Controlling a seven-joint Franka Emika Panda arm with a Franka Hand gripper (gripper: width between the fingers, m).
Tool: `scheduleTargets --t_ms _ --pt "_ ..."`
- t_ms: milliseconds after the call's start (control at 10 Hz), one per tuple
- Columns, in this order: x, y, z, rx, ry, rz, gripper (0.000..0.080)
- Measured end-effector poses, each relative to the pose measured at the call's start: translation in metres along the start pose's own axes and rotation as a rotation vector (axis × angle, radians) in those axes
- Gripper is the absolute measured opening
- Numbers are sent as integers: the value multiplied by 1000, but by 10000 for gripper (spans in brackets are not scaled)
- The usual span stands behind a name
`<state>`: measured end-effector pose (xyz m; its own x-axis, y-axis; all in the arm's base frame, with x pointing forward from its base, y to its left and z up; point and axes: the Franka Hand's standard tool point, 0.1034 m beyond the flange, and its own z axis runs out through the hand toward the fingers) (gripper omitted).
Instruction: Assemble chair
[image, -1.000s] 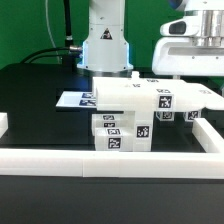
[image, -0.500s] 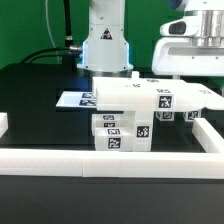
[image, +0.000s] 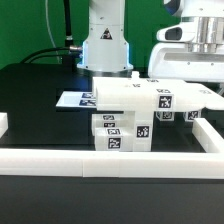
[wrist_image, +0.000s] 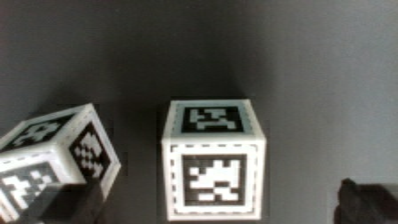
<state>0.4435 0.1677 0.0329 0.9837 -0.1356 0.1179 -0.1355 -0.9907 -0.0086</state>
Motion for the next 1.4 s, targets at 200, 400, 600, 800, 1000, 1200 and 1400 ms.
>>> scheduleTargets --t_ms 200,400,600,800,1000,1200,1400 --pt "-4 -7 0 2 -9 3 649" --pt "4 -8 -4 9 -7 9 649" --pt "4 -7 -3 8 -7 10 649" --pt "3 -7 -3 7 -8 10 649" --pt "0 -8 1 4 -8 5 649" --pt "-3 -7 5 -2 -3 0 649" --pt "-8 -11 9 -6 -9 3 649"
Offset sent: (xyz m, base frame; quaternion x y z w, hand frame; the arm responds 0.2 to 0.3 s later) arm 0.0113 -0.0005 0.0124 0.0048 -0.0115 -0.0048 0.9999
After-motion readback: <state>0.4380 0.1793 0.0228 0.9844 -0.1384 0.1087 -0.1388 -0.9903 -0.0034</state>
